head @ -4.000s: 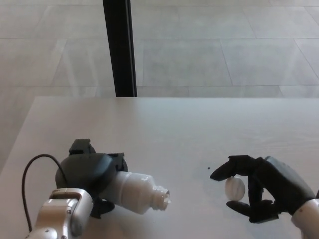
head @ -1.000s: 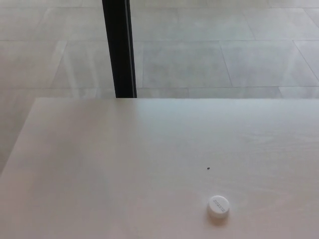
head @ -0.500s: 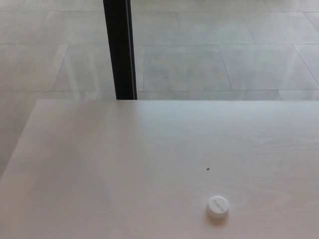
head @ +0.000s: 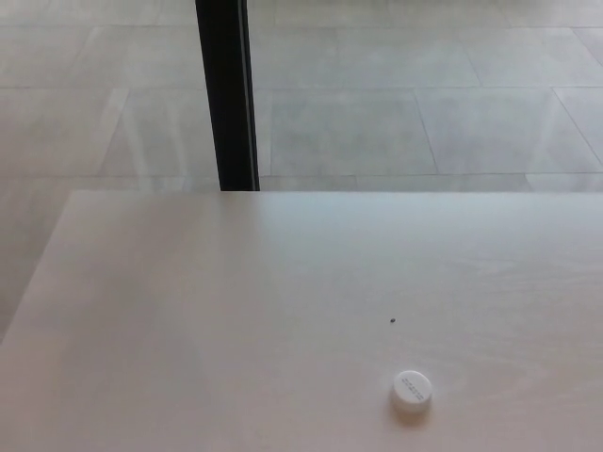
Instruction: The robot uses its left hand to to lift the bottle kept on the middle of the desk and tilts it towards its right hand. It then uses its right hand to rotate its cap to open it and places the bottle and cap back on the desk
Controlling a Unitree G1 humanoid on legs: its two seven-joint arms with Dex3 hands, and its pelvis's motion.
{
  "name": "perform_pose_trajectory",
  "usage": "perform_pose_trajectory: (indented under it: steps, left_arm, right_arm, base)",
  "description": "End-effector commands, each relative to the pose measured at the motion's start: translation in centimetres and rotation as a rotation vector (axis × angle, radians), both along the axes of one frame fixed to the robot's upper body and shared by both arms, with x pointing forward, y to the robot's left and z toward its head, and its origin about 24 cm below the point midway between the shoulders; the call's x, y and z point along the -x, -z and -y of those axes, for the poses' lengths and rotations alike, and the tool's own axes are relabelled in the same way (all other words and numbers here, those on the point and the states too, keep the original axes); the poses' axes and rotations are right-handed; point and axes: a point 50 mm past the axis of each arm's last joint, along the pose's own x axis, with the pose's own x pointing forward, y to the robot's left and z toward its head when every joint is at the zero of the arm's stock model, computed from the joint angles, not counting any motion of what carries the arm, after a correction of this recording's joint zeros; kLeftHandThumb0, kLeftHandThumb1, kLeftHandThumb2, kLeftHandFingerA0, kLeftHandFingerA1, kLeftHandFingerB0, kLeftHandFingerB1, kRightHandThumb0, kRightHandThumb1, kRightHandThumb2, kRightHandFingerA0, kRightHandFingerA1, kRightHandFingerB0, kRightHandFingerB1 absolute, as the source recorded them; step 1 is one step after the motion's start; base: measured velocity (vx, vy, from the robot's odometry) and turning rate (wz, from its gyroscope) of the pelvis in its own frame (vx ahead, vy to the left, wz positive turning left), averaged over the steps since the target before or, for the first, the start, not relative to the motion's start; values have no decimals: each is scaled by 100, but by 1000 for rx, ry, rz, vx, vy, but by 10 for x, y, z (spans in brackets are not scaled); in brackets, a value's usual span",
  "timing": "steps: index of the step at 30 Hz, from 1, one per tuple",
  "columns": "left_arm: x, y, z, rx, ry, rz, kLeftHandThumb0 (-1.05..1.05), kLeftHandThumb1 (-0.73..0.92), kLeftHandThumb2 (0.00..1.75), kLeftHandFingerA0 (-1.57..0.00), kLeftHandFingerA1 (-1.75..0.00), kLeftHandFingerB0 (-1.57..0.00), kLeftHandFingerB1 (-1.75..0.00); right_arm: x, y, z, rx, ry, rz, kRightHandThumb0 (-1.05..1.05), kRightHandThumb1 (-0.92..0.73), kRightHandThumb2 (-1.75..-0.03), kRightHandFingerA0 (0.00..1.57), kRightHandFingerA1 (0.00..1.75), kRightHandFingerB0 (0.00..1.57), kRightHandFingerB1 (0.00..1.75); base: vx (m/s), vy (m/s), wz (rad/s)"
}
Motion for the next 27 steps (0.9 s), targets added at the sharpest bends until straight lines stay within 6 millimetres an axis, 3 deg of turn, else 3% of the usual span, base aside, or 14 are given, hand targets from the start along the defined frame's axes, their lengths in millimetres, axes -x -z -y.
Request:
perform_pose_trajectory:
  steps: [1, 7, 8, 10, 11, 12, 13, 14, 16, 17, 18, 19, 25, 27]
  left_arm:
    - [15, -17, -22, -197, -45, -73, -91, 72, 112, -3, -38, -2, -34]
    - [15, -15, -20, -186, -9, -113, -88, 71, 113, 0, -41, -8, -39]
    - [16, -14, -19, -182, 10, -119, -81, 92, 67, 0, -43, -6, -37]
    - [16, -13, -18, -181, 28, -144, -84, 70, 111, 0, -44, -7, -40]
    - [16, -12, -18, -170, 71, -178, -79, 69, 113, 0, -46, -5, -41]
    - [16, -11, -16, -168, 72, -174, -84, 89, 68, -2, -47, -10, -38]
    - [17, -12, -15, -172, 74, -165, -87, 68, 111, 0, -49, -10, -50]
    - [18, -12, -15, -172, 97, -171, -85, 87, 66, -3, -53, -11, -42]
    - [18, -11, -13, -173, 140, -187, -86, 87, 67, -2, -51, -11, -40]
    - [18, -10, -12, -168, 156, -198, -83, 65, 108, -3, -49, -7, -45]
    - [18, -10, -13, -167, 155, -203, -83, 87, 66, -6, -49, -13, -39]
    - [18, -10, -13, -163, 161, -213, -82, 69, 111, 0, -47, -6, -43]
    - [18, -11, -13, -177, 204, -242, -81, 66, 107, -3, -54, -7, -51]
    - [18, -11, -13, -169, 238, -245, -84, 89, 67, -4, -57, -10, -43]
  right_arm:
    - [17, 16, -8, -92, 135, 58, -52, -75, -64, 9, 28, 16, 27]
    - [18, 16, -11, -87, 108, 70, -48, -75, -64, 7, 28, 16, 27]
    - [19, 16, -12, -82, 105, 46, -31, -60, -109, 3, 53, 0, 48]
    - [19, 17, -13, -87, 108, 55, -30, -61, -109, 3, 53, 0, 47]
    - [19, 17, -13, -94, 90, 69, -47, -75, -63, 8, 30, 17, 28]
    - [19, 18, -13, -88, 75, 56, -47, -74, -64, 8, 29, 17, 28]
    - [19, 18, -14, -96, 69, 66, -47, -74, -63, 8, 28, 16, 28]
    - [20, 18, -15, -103, 66, 58, -47, -73, -63, 9, 29, 17, 28]
    - [21, 20, -16, -104, 42, 33, -30, -61, -108, 3, 52, 0, 48]
    - [21, 20, -15, -107, 38, 36, -30, -60, -108, 3, 52, 0, 48]
    - [22, 20, -16, -112, 26, 33, -30, -59, -107, 3, 52, 0, 48]
    - [23, 21, -16, -114, 1, 17, -30, -59, -107, 3, 52, 0, 47]
    - [27, 24, -17, -109, -68, -63, -50, -74, -63, 16, 34, 19, 28]
    - [30, 26, -19, -92, -120, -118, -49, -74, -63, 17, 34, 19, 28]
  base:
    - [0, 0, 0]
    - [0, 0, 0]
    - [0, 0, 0]
    - [0, 0, 0]
    - [0, 0, 0]
    - [0, 0, 0]
    - [0, 0, 0]
    - [0, 0, 0]
    - [0, 0, 0]
    - [0, 0, 0]
    - [0, 0, 0]
    - [0, 0, 0]
    - [0, 0, 0]
    - [0, 0, 0]
